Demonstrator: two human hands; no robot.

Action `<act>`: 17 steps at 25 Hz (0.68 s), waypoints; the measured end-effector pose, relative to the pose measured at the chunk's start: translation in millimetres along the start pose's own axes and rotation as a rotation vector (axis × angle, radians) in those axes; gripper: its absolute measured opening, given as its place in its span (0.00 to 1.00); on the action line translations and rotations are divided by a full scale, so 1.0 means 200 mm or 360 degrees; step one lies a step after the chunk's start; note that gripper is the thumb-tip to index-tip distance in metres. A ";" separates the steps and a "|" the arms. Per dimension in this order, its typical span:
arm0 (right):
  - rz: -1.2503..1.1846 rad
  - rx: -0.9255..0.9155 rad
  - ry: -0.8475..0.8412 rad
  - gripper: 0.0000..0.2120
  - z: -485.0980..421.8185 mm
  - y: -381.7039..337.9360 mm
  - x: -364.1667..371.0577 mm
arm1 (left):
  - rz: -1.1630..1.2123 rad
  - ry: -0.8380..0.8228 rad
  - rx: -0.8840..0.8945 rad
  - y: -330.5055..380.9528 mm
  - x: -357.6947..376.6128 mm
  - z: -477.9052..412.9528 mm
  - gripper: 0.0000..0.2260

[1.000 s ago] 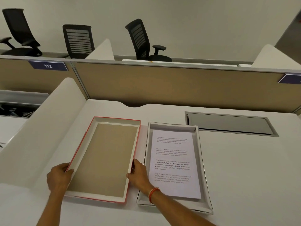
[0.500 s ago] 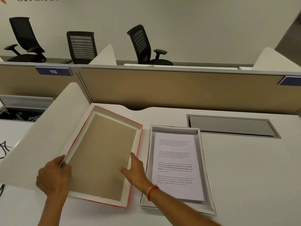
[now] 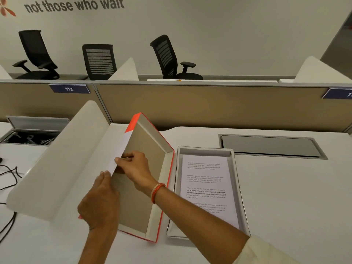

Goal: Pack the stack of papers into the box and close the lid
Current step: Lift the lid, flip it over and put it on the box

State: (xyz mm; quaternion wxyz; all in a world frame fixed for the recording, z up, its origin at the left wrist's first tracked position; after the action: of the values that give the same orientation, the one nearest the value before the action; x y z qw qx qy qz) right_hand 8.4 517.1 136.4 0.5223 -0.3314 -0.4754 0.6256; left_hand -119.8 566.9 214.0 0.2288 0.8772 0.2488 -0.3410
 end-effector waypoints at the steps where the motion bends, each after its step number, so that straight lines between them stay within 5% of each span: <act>1: -0.0030 -0.0008 0.0002 0.02 0.01 -0.03 -0.03 | -0.0001 0.0010 0.0018 0.02 -0.01 0.01 0.09; 3: -0.0016 -0.0004 0.0017 0.10 0.02 -0.07 -0.07 | -0.0002 0.0000 0.0048 0.07 -0.02 0.03 0.11; 5: -0.0021 0.0005 0.0019 0.03 0.02 -0.07 -0.09 | 0.0008 -0.0034 0.0067 0.11 -0.05 0.04 0.12; 8: 0.0030 -0.0041 0.0033 0.07 0.02 -0.10 -0.11 | 0.0070 -0.0191 0.0018 0.15 -0.07 0.05 0.12; 13: 0.0012 -0.0018 0.0100 0.07 0.03 -0.18 -0.24 | 0.0590 -0.0376 -0.0466 -0.05 -0.04 -0.09 0.23; 17: -0.0076 0.0063 0.0061 0.10 0.11 -0.25 -0.40 | 0.1239 -0.0942 -0.0915 -0.22 0.34 -0.09 0.28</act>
State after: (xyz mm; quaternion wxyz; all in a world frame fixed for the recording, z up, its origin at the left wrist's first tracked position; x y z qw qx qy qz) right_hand 23.1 434.8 184.3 0.5525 -0.3214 -0.4606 0.6159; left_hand -93.9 630.2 167.6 0.6274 0.6736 -0.0848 -0.3814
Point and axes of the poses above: each hand's wrist, its own z-axis away from the middle knuckle, its own x-axis out of the palm, y = z × x, the point moved 10 cm from there along -z, towards the middle knuckle, and after that the axes turned 15 degrees about y, right-handed, at the moved point
